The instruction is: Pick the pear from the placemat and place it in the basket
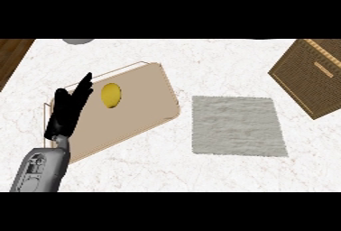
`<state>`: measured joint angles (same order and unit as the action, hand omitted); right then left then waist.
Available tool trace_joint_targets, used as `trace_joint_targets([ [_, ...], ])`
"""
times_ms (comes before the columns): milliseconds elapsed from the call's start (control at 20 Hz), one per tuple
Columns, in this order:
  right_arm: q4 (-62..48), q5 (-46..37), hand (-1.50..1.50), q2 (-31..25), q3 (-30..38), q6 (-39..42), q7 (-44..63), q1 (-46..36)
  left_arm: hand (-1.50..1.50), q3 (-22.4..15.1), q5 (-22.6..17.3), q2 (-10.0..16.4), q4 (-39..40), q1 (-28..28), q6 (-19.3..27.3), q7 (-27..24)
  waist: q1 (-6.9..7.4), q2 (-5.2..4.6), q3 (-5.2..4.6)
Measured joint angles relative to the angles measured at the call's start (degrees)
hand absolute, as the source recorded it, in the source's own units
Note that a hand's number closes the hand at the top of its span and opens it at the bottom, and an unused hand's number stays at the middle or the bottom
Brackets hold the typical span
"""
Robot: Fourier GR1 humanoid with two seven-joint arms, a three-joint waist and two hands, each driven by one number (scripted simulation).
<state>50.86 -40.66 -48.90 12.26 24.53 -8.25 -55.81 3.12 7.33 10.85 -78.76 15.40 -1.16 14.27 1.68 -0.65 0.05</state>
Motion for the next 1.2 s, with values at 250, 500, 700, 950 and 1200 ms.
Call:
trace_joint_targets([
  [250,-10.28,-3.44,1.50,0.23,-1.46,-4.71,-6.99,-2.16,0.00,0.39,0.00,0.24,-0.04,-0.59,-0.24,-0.67,0.10,0.04,0.00],
  [500,-20.00,-5.24,1.50,1.84,-1.46,-9.08,-12.15,-2.63,0.00,0.40,-0.13,0.45,-0.18,-0.88,-0.96,-0.78,0.38,-0.08,0.02],
  [700,-26.61,-4.11,-1.50,2.47,0.67,-7.76,-11.10,-5.13,0.00,0.16,0.16,0.05,-0.83,-0.83,-0.60,-0.48,0.66,-0.16,0.03],
  [950,-32.10,-2.25,-1.50,2.98,3.52,-9.29,-14.14,-5.11,0.00,0.42,0.27,-0.21,-0.20,-0.28,-0.33,-0.68,0.50,-0.22,0.06],
  [1200,-34.81,1.47,-1.50,2.96,8.09,-12.24,-16.31,-5.71,0.00,-0.04,0.83,-0.62,-0.60,-0.02,0.05,0.04,0.62,-0.28,0.10],
])
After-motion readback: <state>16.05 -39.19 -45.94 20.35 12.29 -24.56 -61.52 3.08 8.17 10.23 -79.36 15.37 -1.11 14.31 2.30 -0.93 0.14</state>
